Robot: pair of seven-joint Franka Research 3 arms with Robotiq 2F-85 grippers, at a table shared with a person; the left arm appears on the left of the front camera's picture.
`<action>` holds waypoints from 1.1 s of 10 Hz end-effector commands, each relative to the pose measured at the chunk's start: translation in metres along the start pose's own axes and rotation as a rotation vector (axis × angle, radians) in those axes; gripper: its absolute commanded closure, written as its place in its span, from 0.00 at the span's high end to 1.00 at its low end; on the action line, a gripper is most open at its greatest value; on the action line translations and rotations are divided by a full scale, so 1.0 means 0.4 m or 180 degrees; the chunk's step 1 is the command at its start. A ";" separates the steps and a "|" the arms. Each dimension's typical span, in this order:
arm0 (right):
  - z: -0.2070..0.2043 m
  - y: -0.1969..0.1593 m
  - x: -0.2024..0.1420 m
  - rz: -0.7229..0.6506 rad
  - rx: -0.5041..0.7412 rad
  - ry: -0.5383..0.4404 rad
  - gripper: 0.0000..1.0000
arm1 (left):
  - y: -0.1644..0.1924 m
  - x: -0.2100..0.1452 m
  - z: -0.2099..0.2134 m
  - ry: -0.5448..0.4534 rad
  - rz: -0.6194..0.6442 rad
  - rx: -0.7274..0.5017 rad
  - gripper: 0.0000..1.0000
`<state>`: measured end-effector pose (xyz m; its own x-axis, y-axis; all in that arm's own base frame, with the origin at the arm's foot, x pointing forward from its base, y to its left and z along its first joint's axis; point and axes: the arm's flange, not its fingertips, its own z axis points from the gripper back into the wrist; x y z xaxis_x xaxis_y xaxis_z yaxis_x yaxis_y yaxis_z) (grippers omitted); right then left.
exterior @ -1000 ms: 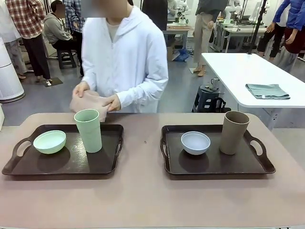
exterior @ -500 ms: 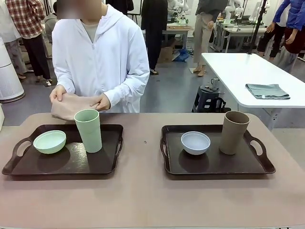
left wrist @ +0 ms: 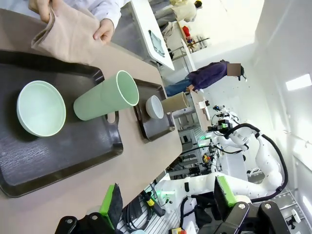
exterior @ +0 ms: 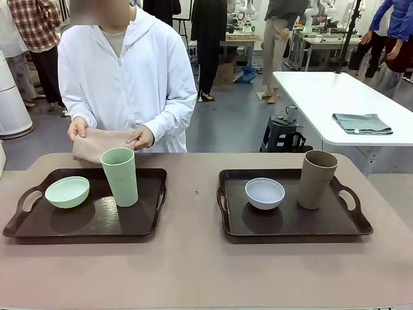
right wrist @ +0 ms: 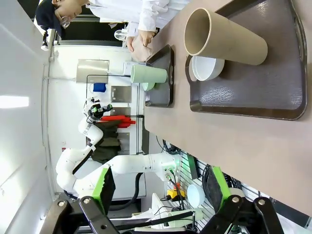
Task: Set up a tray with a mat and arrange the tableware.
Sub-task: Pick up the Picnic Bowl and Reusable plastic cup from the Handle tray in front of the human's position and hold them in the air.
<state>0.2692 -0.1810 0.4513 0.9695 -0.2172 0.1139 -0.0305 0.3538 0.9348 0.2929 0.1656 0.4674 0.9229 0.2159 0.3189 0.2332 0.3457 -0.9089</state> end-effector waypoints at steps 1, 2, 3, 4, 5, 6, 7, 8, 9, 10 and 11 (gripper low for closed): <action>-0.007 -0.002 -0.008 0.0047 0.0015 -0.0044 1.00 | -0.001 -0.004 -0.007 -0.0090 -0.0063 -0.0012 1.00; -0.007 -0.002 -0.008 0.0047 0.0015 -0.0044 1.00 | -0.001 -0.004 -0.007 -0.0090 -0.0063 -0.0012 1.00; -0.007 -0.002 -0.008 0.0047 0.0015 -0.0044 1.00 | -0.001 -0.004 -0.007 -0.0090 -0.0063 -0.0012 1.00; -0.007 -0.002 -0.008 0.0047 0.0015 -0.0044 1.00 | -0.001 -0.004 -0.007 -0.0090 -0.0063 -0.0012 1.00; -0.007 -0.002 -0.008 0.0047 0.0015 -0.0044 1.00 | -0.001 -0.004 -0.007 -0.0090 -0.0063 -0.0012 1.00; -0.007 -0.002 -0.008 0.0047 0.0015 -0.0044 1.00 | -0.001 -0.004 -0.007 -0.0090 -0.0063 -0.0012 1.00; -0.007 -0.002 -0.008 0.0047 0.0015 -0.0044 1.00 | -0.001 -0.004 -0.007 -0.0090 -0.0063 -0.0012 1.00; -0.007 -0.002 -0.008 0.0047 0.0015 -0.0044 1.00 | -0.001 -0.004 -0.007 -0.0090 -0.0063 -0.0012 1.00; -0.007 -0.002 -0.008 0.0047 0.0015 -0.0044 1.00 | -0.001 -0.004 -0.007 -0.0090 -0.0063 -0.0012 1.00; -0.007 -0.002 -0.008 0.0047 0.0015 -0.0044 1.00 | -0.001 -0.004 -0.007 -0.0090 -0.0063 -0.0012 1.00; -0.007 -0.002 -0.008 0.0047 0.0015 -0.0044 1.00 | -0.001 -0.004 -0.007 -0.0090 -0.0063 -0.0012 1.00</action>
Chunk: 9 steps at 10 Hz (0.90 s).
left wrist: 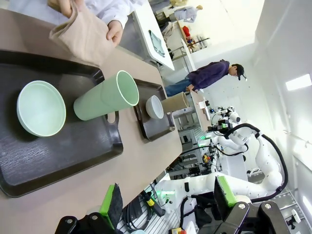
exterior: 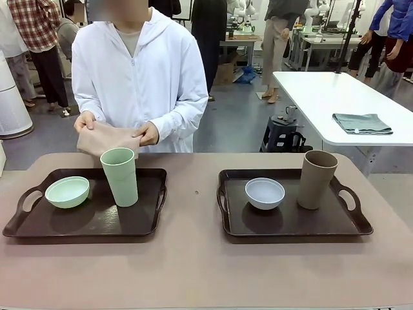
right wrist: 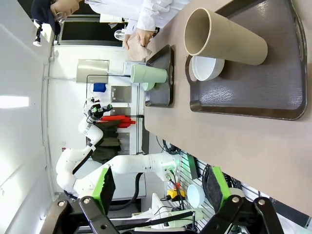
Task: Set up a tray with a mat and arrange the tableware.
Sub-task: Pick up the Picnic Bowl and Reusable plastic cup from the Handle tray in front of the human's position and hold them in the air.
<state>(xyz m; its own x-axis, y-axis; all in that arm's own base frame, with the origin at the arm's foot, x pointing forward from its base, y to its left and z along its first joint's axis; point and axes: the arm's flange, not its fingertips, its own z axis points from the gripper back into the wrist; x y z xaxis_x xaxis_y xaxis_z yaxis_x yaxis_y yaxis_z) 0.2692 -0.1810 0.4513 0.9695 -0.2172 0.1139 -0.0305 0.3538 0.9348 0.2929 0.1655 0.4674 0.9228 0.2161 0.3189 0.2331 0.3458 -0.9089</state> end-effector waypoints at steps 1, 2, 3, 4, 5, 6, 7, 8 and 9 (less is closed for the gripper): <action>-0.007 -0.002 -0.008 0.0047 0.0015 -0.0044 1.00 | -0.001 -0.004 -0.007 -0.0089 -0.0063 -0.0013 1.00; -0.007 -0.002 -0.008 0.0047 0.0015 -0.0044 1.00 | -0.001 -0.004 -0.007 -0.0089 -0.0063 -0.0013 1.00; 0.000 0.000 0.000 0.0000 0.0000 0.0000 1.00 | -0.001 -0.004 -0.007 -0.0089 -0.0063 -0.0013 1.00; -0.037 0.043 0.027 0.0272 -0.0147 0.0216 1.00 | 0.000 0.000 0.000 0.0000 0.0000 0.0000 1.00; -0.093 0.129 0.066 0.0538 -0.0494 0.0366 1.00 | -0.061 0.025 -0.033 0.0213 -0.0222 0.0324 1.00; -0.158 0.219 0.101 0.0787 -0.0884 0.0522 1.00 | -0.124 0.048 -0.051 0.0395 -0.0367 0.0676 1.00; -0.222 0.294 0.137 0.1059 -0.1274 0.0649 1.00 | -0.176 0.066 -0.080 0.0545 -0.0440 0.0946 1.00; -0.314 0.356 0.178 0.1396 -0.1511 0.0878 1.00 | -0.232 0.086 -0.109 0.0760 -0.0410 0.1152 1.00; -0.404 0.394 0.209 0.1640 -0.1628 0.1046 1.00 | -0.276 0.101 -0.139 0.0945 -0.0290 0.1367 1.00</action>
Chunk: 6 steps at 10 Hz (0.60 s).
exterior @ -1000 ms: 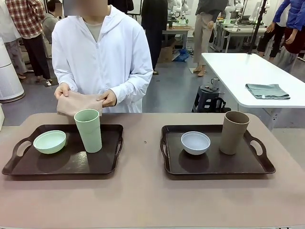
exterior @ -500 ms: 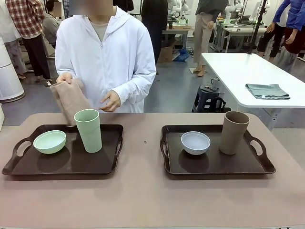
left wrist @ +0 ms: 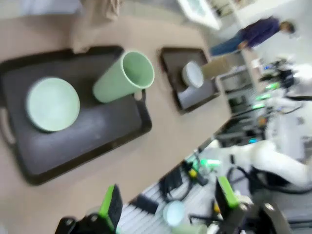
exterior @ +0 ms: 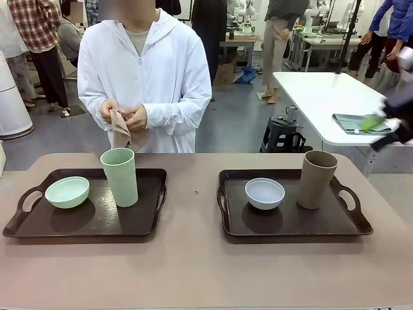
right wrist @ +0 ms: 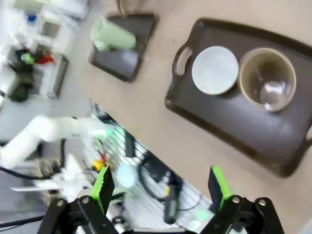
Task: Set up a tray with a mat and arrange the tableware.
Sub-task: Pick up the Picnic Bowl and Reusable plastic cup from the Handle tray in front of the human's position and hold them in the air.
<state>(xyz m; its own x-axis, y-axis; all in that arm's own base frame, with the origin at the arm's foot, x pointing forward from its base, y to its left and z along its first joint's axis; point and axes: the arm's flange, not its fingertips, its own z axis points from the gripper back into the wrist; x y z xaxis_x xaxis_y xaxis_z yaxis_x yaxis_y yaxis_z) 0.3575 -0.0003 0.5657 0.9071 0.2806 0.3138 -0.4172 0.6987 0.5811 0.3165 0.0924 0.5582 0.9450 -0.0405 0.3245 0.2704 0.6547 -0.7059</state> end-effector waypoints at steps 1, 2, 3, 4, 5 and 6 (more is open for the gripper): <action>-0.096 -0.007 0.124 0.0393 -0.0328 0.0174 1.00 | -0.065 0.043 -0.026 0.0403 0.0177 0.0421 1.00; -0.163 0.009 0.191 0.0643 -0.0364 0.0190 1.00 | -0.097 0.077 -0.050 0.0541 0.0274 0.0716 1.00; -0.250 0.035 0.253 0.0932 -0.0361 0.0230 1.00 | -0.132 0.107 -0.074 0.0671 0.0405 0.1011 1.00; -0.323 0.048 0.302 0.1139 -0.0407 0.0172 1.00 | -0.156 0.137 -0.096 0.0715 0.0559 0.1203 1.00; -0.397 0.035 0.343 0.1226 -0.0676 0.0142 1.00 | -0.174 0.168 -0.119 0.0655 0.0685 0.1379 1.00; -0.465 0.022 0.376 0.1224 -0.0813 -0.0046 1.00 | -0.189 0.188 -0.128 0.0658 0.0802 0.1520 1.00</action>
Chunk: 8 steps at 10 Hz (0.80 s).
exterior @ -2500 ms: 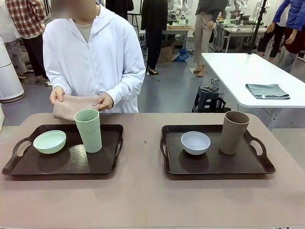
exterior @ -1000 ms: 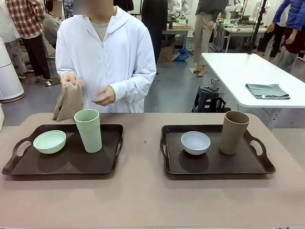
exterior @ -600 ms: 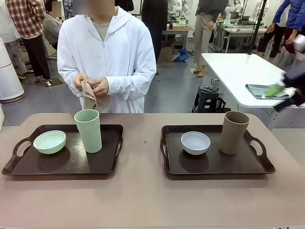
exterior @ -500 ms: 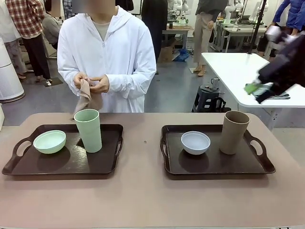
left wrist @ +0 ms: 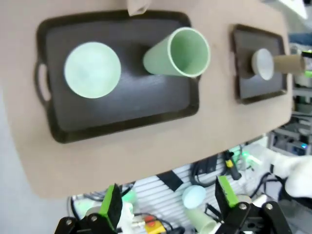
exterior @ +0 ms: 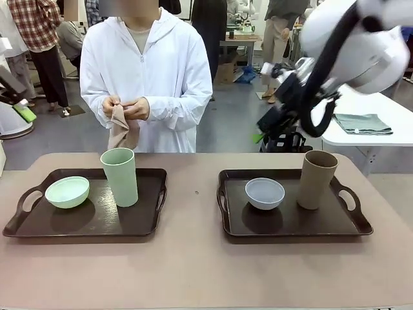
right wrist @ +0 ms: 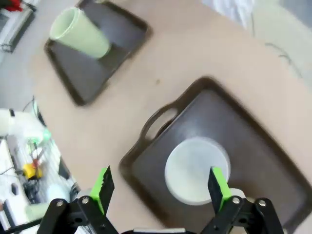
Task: Set up a tray with a mat and arrange the tableware.
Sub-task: Pick up the Picnic Bowl and Reusable plastic cup from the Handle tray in front of the human's position and hold them in the air.
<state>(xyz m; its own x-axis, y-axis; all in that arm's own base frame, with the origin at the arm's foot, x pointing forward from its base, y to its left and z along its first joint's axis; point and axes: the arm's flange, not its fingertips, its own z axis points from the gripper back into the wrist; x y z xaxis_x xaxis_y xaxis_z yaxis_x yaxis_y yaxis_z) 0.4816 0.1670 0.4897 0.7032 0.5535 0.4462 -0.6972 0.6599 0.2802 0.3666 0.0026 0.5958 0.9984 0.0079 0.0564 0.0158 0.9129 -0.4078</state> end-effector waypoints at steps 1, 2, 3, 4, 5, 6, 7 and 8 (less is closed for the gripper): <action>-0.089 -0.052 0.043 0.0030 -0.0338 -0.0258 1.00 | -0.011 0.047 0.014 0.0056 0.0244 0.0185 1.00; -0.121 -0.053 0.056 0.0079 -0.0347 -0.0305 1.00 | 0.001 0.064 0.012 0.0072 0.0322 0.0254 1.00; -0.123 -0.050 0.054 0.0076 -0.0134 -0.0262 1.00 | 0.017 0.066 0.009 0.0087 0.0338 0.0237 1.00; -0.103 -0.043 0.042 0.0005 -0.0296 -0.0202 1.00 | -0.006 0.044 0.000 0.0039 0.0217 0.0172 1.00; -0.103 -0.043 0.042 0.0005 -0.0296 -0.0202 1.00 | -0.006 0.044 0.000 0.0039 0.0217 0.0172 1.00; -0.103 -0.043 0.042 0.0005 -0.0296 -0.0202 1.00 | -0.006 0.044 0.000 0.0039 0.0217 0.0172 1.00; -0.103 -0.043 0.042 0.0005 -0.0296 -0.0202 1.00 | -0.006 0.044 0.000 0.0039 0.0217 0.0172 1.00; -0.114 -0.047 0.054 0.0006 -0.0308 -0.0231 1.00 | 0.001 0.055 0.000 0.0066 0.0227 0.0179 1.00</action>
<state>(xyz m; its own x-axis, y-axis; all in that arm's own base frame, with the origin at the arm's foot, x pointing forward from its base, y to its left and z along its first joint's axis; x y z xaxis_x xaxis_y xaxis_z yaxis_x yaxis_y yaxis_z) 0.5153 0.1894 0.4585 0.6851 0.5191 0.5111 -0.6809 0.7057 0.1959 0.3878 0.0012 0.5979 0.9981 0.0602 0.0129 -0.0515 0.9315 -0.3600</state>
